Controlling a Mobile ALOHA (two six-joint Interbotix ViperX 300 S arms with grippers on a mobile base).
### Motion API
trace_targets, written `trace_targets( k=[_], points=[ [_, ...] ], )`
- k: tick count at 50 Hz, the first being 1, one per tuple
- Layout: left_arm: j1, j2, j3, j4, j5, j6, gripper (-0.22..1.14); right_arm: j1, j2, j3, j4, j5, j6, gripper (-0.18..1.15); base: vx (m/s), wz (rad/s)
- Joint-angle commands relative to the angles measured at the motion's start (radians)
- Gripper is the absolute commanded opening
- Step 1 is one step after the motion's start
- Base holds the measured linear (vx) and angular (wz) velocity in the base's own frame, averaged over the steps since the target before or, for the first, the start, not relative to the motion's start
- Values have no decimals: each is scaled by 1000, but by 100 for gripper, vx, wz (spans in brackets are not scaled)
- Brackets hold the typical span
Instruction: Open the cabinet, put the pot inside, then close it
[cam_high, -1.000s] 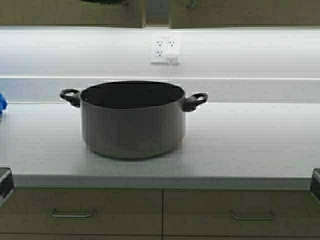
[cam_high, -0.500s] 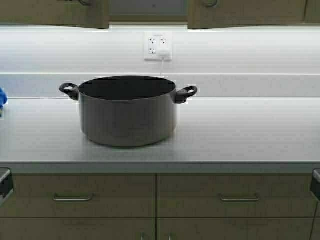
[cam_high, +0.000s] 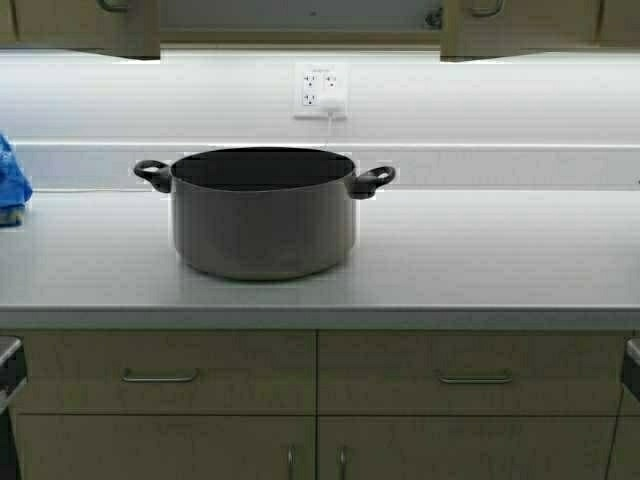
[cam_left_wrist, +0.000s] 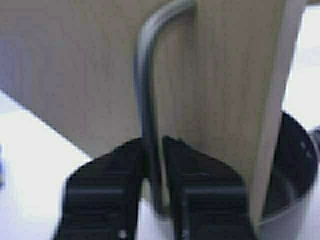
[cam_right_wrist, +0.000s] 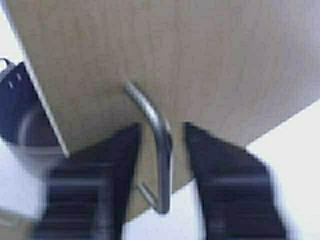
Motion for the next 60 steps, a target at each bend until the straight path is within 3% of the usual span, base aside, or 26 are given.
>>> trace_targets(
  k=[1, 8, 13, 17, 19, 22, 24, 26, 30, 33, 46, 60],
  points=[
    [-5, -83, 29, 6, 35, -3, 106, -34, -77, 15, -60, 86, 2, 100, -3, 0],
    [-8, -187, 83, 8, 129, 0, 94, -40, -176, 60, -127, 210, 23, 98, -4, 3],
    [-54, -264, 97, 8, 236, 2, 74, -32, -247, 77, -124, 333, 77, 87, -5, 7],
    [-135, -319, 94, 9, 334, -3, 32, 6, -290, 80, -124, 410, 127, 62, -3, 4],
    [-176, -336, 95, 9, 354, -5, 9, 40, -305, 80, -124, 417, 140, 44, -2, 2],
    [-235, -348, 95, 9, 344, -11, -13, 95, -318, 80, -124, 400, 144, 13, -1, 2],
    [-268, -344, 91, 8, 330, -14, -13, 135, -316, 80, -126, 371, 141, -3, -1, 2],
    [-293, -330, 84, 6, 307, -17, -5, 170, -307, 81, -126, 314, 143, -9, -2, 2],
    [-330, -262, 55, 3, 242, -29, 8, 239, -259, 78, -127, 184, 147, 2, -2, 3],
    [-345, -186, 21, 3, 192, -46, 6, 282, -201, 69, -127, 103, 146, 10, -2, 2],
    [-376, 195, -213, 9, 28, -100, 2, 321, 115, -104, -140, -18, 140, 5, -2, 0],
    [-310, 529, -512, 3, -31, -112, 2, 239, 302, -242, -176, -83, 156, 5, -1, -1]
  ],
)
